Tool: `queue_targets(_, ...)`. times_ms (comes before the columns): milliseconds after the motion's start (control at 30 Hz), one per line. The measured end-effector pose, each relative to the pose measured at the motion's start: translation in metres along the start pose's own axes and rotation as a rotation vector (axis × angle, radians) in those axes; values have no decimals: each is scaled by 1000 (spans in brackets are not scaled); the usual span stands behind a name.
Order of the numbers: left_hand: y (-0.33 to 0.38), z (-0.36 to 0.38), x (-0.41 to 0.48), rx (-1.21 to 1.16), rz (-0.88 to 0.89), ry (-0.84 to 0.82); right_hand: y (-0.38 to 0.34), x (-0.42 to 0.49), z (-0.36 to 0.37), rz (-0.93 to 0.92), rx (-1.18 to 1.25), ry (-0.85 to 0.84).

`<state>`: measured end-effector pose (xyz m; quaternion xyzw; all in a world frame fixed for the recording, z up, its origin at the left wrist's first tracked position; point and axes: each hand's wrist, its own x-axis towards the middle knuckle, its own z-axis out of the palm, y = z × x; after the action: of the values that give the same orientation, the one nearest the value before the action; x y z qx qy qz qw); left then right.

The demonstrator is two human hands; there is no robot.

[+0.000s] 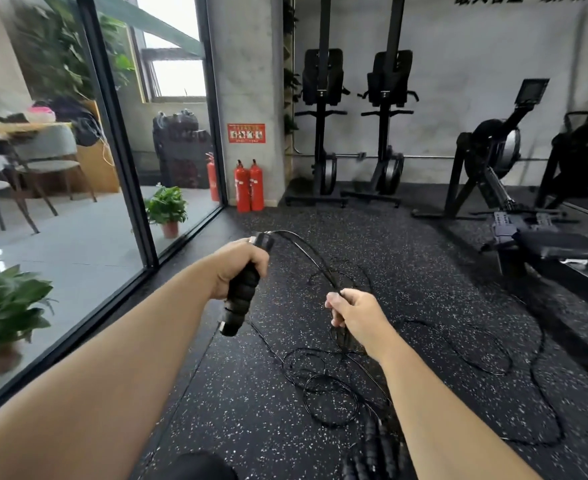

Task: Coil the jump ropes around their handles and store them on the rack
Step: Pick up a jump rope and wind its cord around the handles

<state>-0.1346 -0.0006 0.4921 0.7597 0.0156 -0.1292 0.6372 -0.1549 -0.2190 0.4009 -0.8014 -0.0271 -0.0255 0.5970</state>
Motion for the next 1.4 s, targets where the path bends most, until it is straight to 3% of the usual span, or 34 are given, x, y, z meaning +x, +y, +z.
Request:
queue_targets(133, -12, -1, 4, -319, -83, 195, 27, -7, -8, 124, -139, -44)
queue_targets(267, -22, 0, 7, -417, -149, 320, 52, -13, -18, 229, -191, -38)
queue_targets(333, -29, 6, 5, -375, -209, 253, 48, -10, -19, 234, -149, 26)
queue_targets(433, -36, 31, 2, -420, -257, 15, 26, 1, -14, 179, -137, 59)
queue_targets(533, -38, 70, -1, -520, -262, -196, 7, 8, -1, 127, -190, -58)
queue_targets(600, -38, 89, 2, -563, -244, -240, -1, 7, 5, 118, -147, -141)
queue_targets(700, -37, 98, 7, -604, -219, -167, -4, 4, -3, 87, -115, -187)
queue_targets(833, -34, 83, 11, -681, -161, -4, 13, -2, -24, 161, -318, -270)
queue_targets(1100, -22, 9, 13, -766, -57, 335, 63, -18, -55, 317, -484, -97)
queue_targets(1233, -33, -11, 14, -733, -86, 409, 55, -9, -54, 219, -572, 30)
queue_targets(1400, -56, -20, 14, -613, -173, 449, -6, 11, -58, -29, -1018, 275)
